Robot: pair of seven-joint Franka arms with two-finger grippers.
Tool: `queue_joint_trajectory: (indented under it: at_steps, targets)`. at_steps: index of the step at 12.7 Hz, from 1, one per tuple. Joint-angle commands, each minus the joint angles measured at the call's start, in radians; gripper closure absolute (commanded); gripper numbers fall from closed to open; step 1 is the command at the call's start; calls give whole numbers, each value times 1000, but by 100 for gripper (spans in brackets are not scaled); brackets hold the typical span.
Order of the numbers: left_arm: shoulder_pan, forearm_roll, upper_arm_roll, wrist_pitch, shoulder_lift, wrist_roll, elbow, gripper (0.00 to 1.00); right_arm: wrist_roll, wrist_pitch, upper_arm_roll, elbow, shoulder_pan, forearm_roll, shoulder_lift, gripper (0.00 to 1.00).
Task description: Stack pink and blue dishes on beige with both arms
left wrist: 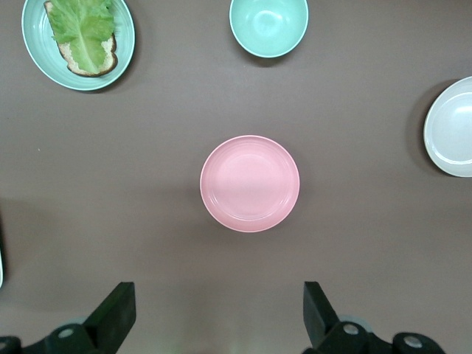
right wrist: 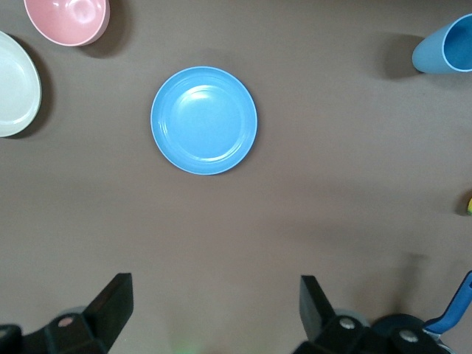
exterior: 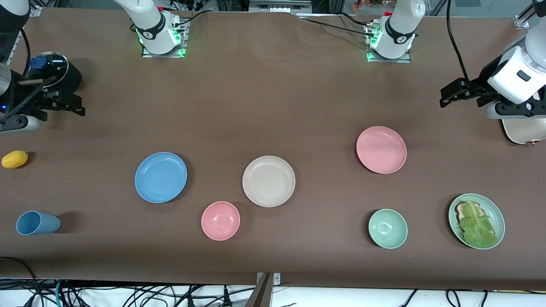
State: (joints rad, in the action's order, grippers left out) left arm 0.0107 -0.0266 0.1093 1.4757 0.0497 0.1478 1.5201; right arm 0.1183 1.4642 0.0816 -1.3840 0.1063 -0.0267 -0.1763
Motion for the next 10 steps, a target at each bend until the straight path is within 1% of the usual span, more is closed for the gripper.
queue_joint_trajectory:
  at_steps: [1, 10]
  targets:
    - [3, -19, 0, 6, -4, -10, 3, 0, -14, -21, 3, 2, 0, -1, 7, 0]
    - [3, -19, -5, 11, -2, -10, 2, 0, -14, -5, 4, 6, -14, -1, -3, 0]
